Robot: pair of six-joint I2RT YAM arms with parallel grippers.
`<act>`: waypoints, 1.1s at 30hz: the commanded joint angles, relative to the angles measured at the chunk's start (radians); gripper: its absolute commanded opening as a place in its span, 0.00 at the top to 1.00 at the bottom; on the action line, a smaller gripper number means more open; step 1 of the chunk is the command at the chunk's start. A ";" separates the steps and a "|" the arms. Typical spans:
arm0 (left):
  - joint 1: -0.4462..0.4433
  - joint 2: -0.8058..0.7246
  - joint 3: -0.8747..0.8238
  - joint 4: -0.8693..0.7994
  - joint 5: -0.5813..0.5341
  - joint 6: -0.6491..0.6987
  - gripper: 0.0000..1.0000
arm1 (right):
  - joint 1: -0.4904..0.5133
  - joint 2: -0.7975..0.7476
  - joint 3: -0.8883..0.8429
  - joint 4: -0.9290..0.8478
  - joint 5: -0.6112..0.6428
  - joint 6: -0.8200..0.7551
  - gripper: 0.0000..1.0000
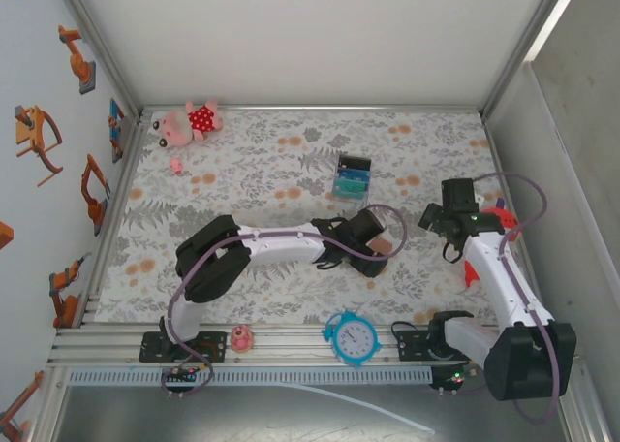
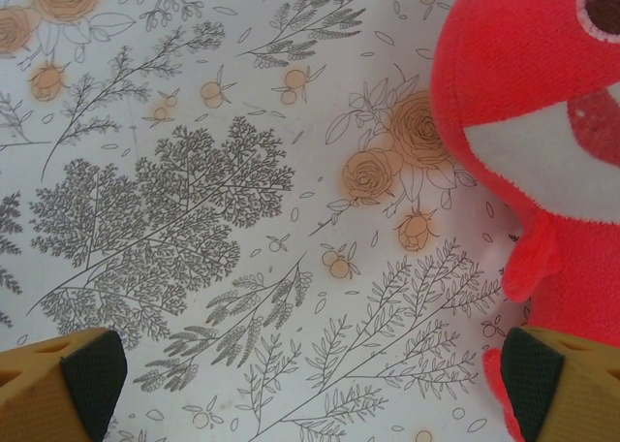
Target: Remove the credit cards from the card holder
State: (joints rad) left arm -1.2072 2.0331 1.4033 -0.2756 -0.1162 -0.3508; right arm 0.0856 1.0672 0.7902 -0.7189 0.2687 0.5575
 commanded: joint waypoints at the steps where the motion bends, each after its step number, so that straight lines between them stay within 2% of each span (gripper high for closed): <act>1: -0.012 0.032 0.037 -0.054 -0.035 0.016 0.03 | 0.026 -0.016 0.032 -0.040 0.028 0.033 0.01; 14: -0.023 0.115 0.098 -0.088 -0.064 0.064 0.03 | 0.046 0.003 0.050 -0.050 0.018 0.040 0.01; 33: -0.023 0.048 0.070 -0.051 -0.011 0.020 0.03 | 0.046 0.056 0.068 -0.053 -0.004 0.021 0.00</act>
State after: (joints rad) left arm -1.2243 2.1162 1.4834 -0.3145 -0.1368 -0.3149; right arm 0.1253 1.1236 0.8364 -0.7517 0.2626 0.5793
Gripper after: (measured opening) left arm 0.968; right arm 0.994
